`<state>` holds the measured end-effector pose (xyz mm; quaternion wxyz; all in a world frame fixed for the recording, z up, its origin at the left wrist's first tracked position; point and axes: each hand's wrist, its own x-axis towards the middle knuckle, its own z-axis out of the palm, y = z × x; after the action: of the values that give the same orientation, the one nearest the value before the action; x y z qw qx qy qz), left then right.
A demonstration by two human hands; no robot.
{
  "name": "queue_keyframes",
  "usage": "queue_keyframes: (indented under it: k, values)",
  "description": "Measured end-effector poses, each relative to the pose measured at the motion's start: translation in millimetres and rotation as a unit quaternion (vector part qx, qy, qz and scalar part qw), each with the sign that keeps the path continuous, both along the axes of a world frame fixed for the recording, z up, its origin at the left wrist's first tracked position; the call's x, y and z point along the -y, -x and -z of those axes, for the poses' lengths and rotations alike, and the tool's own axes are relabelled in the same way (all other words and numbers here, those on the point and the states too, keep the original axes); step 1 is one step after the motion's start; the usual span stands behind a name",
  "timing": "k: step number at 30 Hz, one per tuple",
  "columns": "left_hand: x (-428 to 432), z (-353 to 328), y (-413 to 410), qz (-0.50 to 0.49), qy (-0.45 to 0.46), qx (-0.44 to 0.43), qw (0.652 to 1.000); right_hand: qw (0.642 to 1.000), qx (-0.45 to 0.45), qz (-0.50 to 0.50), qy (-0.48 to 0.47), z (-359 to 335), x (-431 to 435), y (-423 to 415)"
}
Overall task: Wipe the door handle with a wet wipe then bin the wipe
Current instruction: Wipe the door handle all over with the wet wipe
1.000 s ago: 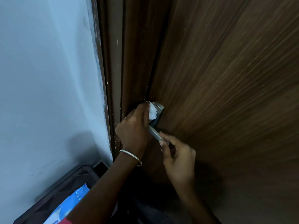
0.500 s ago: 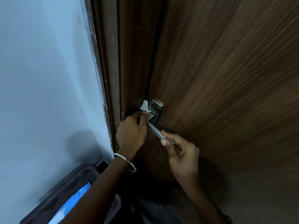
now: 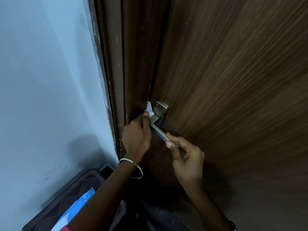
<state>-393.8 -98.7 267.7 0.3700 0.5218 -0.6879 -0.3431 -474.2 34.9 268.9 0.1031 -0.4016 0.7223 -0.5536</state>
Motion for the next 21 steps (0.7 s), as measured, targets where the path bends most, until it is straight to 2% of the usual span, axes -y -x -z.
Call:
queue_keyframes:
  k: [5,12,18,21]
  values:
    - [-5.9,0.4,-0.9,-0.006,-0.075,0.002,0.997,1.0,0.003,0.001,-0.006,-1.4,-0.4,-1.0]
    - [-3.5,-26.3,-0.2,0.016,0.031,-0.099,0.994,1.0,-0.012,0.008,-0.008,-2.5,0.1,-3.2]
    - [-17.7,4.2,-3.4,0.008,-0.055,-0.052,0.997,0.999,-0.03,0.012,-0.013,-4.6,0.6,-3.3]
    - [-19.1,6.9,-3.1,0.003,-0.052,-0.064,0.997,1.0,-0.025,0.01,-0.015,-4.7,1.1,-4.1]
